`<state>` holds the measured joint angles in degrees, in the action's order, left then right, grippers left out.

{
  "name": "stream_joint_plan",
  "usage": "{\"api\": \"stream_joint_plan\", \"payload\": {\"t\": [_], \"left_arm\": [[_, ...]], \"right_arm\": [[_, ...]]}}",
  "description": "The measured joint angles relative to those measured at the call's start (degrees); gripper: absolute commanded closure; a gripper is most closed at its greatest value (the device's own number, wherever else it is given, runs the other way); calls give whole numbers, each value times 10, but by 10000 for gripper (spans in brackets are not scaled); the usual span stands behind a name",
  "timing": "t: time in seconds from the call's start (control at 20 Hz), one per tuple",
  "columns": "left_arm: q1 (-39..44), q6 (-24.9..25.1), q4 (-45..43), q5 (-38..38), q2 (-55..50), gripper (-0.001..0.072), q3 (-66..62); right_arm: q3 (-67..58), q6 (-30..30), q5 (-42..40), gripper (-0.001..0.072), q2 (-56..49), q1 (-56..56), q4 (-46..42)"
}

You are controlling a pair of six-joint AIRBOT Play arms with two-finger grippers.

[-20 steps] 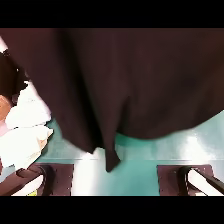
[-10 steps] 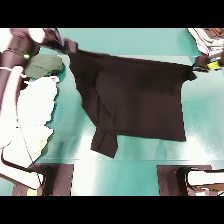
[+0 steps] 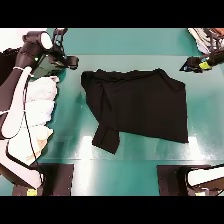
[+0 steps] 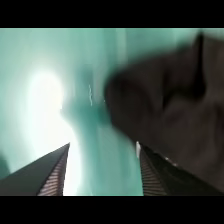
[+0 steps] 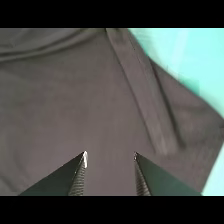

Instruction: Fold the shirts.

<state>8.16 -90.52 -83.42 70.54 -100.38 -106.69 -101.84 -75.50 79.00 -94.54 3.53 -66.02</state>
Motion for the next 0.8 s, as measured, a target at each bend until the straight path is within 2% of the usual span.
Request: {"api": "stream_joint_plan", "payload": {"t": [0.15, 0.3, 0.55, 0.8], "left_arm": [[-4, 19, 59, 32, 46, 216, 86], [-5, 33, 133, 18, 112, 217, 233], [-5, 65, 287, -82, 225, 218, 496], [19, 125, 418, -182, 260, 218, 635]], "right_arm": [[75, 2, 13, 356, 62, 19, 9], [160, 10, 17, 356, 128, 34, 26], [268, 22, 4, 356, 218, 40, 44], [308, 24, -8, 357, 261, 39, 49]]}}
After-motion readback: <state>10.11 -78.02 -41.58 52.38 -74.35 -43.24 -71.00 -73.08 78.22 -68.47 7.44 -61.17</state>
